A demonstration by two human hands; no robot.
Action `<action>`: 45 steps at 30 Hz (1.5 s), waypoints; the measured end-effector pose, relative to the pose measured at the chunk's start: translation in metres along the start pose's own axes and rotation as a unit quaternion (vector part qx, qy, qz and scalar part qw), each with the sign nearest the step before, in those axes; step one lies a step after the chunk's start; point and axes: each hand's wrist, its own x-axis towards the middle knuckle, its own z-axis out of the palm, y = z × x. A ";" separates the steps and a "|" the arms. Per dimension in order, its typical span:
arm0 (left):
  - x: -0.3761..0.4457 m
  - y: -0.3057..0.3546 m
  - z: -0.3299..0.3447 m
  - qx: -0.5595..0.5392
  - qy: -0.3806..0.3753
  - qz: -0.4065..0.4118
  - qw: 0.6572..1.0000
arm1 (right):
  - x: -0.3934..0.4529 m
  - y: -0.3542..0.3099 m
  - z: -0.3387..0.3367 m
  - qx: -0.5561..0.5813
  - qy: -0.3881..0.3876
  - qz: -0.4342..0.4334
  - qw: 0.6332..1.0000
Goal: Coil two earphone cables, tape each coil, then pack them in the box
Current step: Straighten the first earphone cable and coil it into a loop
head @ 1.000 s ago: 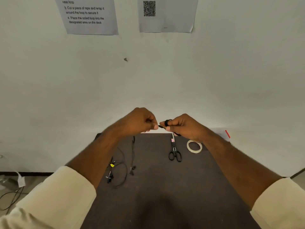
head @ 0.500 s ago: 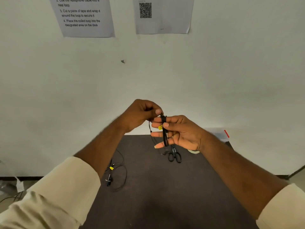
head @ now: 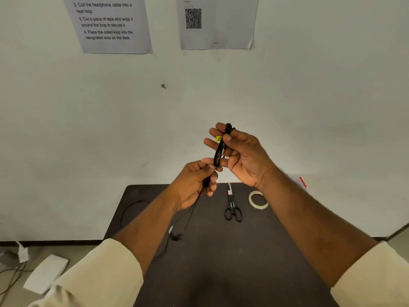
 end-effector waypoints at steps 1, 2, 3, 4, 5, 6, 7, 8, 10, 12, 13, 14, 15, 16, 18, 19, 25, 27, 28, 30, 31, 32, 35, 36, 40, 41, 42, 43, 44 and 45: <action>-0.001 0.000 0.000 0.013 0.001 -0.006 1.000 | 0.002 0.000 0.000 -0.007 0.012 -0.013 1.000; -0.002 -0.001 0.000 0.028 0.004 -0.012 1.000 | 0.003 0.001 -0.001 -0.015 0.025 -0.026 0.999; -0.002 -0.002 0.000 0.045 0.006 -0.018 0.999 | 0.005 0.002 -0.002 -0.022 0.038 -0.038 0.998; -0.003 -0.003 -0.001 0.063 0.007 -0.023 0.998 | 0.006 0.003 -0.005 -0.030 0.051 -0.050 0.997; -0.004 -0.003 -0.001 0.080 0.009 -0.028 0.996 | 0.008 0.003 -0.008 -0.039 0.062 -0.059 0.996; -0.006 -0.003 -0.002 0.101 0.011 -0.033 0.994 | 0.009 0.003 -0.011 -0.054 0.071 -0.066 0.994; -0.007 -0.003 -0.003 0.127 0.016 -0.037 0.991 | 0.009 0.004 -0.014 -0.078 0.074 -0.074 0.992; -0.008 -0.002 -0.005 0.160 0.023 -0.040 0.986 | 0.009 0.004 -0.016 -0.117 0.071 -0.081 0.987; -0.010 0.004 -0.008 0.242 0.036 -0.040 0.969 | 0.007 0.007 -0.022 -0.248 0.046 -0.081 0.964; -0.010 0.015 -0.013 0.325 0.040 -0.032 0.944 | 0.003 0.012 -0.029 -0.396 0.014 -0.045 0.917; -0.010 0.022 -0.016 0.378 0.039 -0.023 0.925 | 0.001 0.015 -0.034 -0.444 0.003 -0.019 0.896; -0.009 0.030 -0.020 0.432 0.035 -0.013 0.901 | -0.002 0.016 -0.036 -0.472 -0.005 0.008 0.881; -0.007 0.039 -0.023 0.477 0.028 -0.002 0.878 | -0.004 0.017 -0.038 -0.489 -0.009 0.033 0.871; -0.006 0.047 -0.025 0.514 0.018 0.008 0.857 | -0.007 0.018 -0.040 -0.501 -0.012 0.047 0.864; -0.002 0.062 -0.026 0.565 -0.004 0.032 0.824 | -0.011 0.021 -0.037 -0.497 -0.018 0.061 0.866; 0.000 0.069 -0.024 0.579 -0.014 0.045 0.814 | -0.013 0.023 -0.035 -0.471 -0.015 0.069 0.880; 0.008 0.088 -0.021 0.510 -0.049 0.109 0.852 | -0.021 0.025 -0.023 -0.268 -0.026 0.155 0.951; 0.009 0.086 -0.022 0.450 -0.037 0.122 0.884 | -0.023 0.022 -0.022 -0.196 -0.043 0.185 0.962; 0.009 0.083 -0.022 0.418 -0.024 0.128 0.899 | -0.024 0.021 -0.021 -0.163 -0.050 0.192 0.966; 0.008 0.074 -0.021 0.346 0.001 0.147 0.927 | -0.026 0.020 -0.018 -0.114 -0.064 0.198 0.971; 0.006 0.067 -0.019 0.299 0.014 0.150 0.942 | -0.027 0.020 -0.015 -0.097 -0.072 0.199 0.973; 0.005 0.059 -0.016 0.243 0.029 0.143 0.959 | -0.027 0.020 -0.012 -0.084 -0.083 0.197 0.973; 0.002 0.033 -0.006 0.072 0.052 0.077 0.993 | -0.029 0.020 -0.005 -0.047 -0.108 0.181 0.976; -0.001 0.025 -0.002 0.024 0.044 0.053 0.997 | -0.029 0.020 -0.003 -0.038 -0.110 0.174 0.978; -0.014 0.006 0.009 -0.095 0.009 -0.005 0.995 | -0.029 0.022 0.000 -0.037 -0.099 0.156 0.982; -0.016 0.004 0.011 -0.101 0.012 -0.009 0.995 | -0.029 0.023 0.001 -0.037 -0.098 0.154 0.982; -0.018 0.004 0.013 -0.105 0.018 -0.012 0.994 | -0.029 0.024 0.001 -0.033 -0.098 0.152 0.983; -0.019 0.003 0.015 -0.112 0.025 -0.017 0.993 | -0.029 0.025 0.001 -0.024 -0.098 0.148 0.984; -0.020 0.003 0.017 -0.120 0.035 -0.019 0.992 | -0.029 0.025 0.001 -0.015 -0.097 0.143 0.985; -0.021 0.003 0.019 -0.125 0.052 -0.017 0.991 | -0.028 0.025 0.001 -0.007 -0.095 0.137 0.986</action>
